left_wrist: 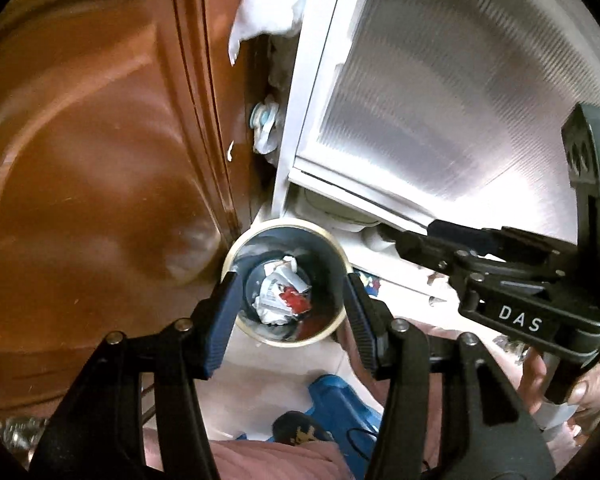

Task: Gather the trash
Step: 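Lower both held packets into the trash bin and open both tools, then raise both tools back toward the countertop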

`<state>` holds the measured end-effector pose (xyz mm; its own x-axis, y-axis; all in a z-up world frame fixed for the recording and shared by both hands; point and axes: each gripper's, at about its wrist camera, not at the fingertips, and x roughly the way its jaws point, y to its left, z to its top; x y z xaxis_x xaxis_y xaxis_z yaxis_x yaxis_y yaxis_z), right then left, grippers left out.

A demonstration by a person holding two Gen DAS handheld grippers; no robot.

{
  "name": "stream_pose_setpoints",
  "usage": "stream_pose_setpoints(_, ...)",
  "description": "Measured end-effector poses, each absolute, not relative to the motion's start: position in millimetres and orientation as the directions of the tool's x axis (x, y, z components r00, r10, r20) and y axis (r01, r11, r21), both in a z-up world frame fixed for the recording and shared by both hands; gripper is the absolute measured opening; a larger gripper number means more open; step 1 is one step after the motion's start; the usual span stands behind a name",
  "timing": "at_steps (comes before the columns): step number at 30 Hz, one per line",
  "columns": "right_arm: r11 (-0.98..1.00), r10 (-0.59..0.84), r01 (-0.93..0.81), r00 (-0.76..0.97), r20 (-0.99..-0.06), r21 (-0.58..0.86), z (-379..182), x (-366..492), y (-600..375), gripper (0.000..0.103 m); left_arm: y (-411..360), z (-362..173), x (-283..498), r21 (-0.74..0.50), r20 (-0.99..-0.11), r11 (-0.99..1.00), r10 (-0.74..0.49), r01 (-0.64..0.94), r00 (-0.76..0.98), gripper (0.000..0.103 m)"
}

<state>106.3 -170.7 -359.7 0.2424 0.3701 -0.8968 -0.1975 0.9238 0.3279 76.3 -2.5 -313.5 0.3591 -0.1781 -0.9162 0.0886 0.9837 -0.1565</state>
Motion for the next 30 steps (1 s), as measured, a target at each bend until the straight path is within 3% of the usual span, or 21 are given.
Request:
stream_pose_setpoints(7,0.928,0.369,-0.185,0.311,-0.876,0.324,-312,67,-185,0.042,-1,-264,45,-0.195,-0.874,0.975,-0.221,0.103,0.434,0.049)
stream_pose_setpoints(12,0.925,0.357,-0.27,0.375,-0.856,0.267,-262,35,-184,0.042,-2,-218,19,-0.209,-0.824,0.968,-0.251,0.139,0.508,0.049)
stream_pose_setpoints(20,0.903,0.383,-0.386,0.525,-0.76,0.189,-170,-9,-174,0.042,5,-153,-15,-0.236,-0.759,0.964,-0.263,0.126,0.595,0.049)
stream_pose_setpoints(30,0.898,0.409,-0.405,0.629,-0.661,0.17,-81,-39,-181,0.042,0,-83,-45,-0.197,-0.686,0.965,-0.261,0.172,0.679,0.049)
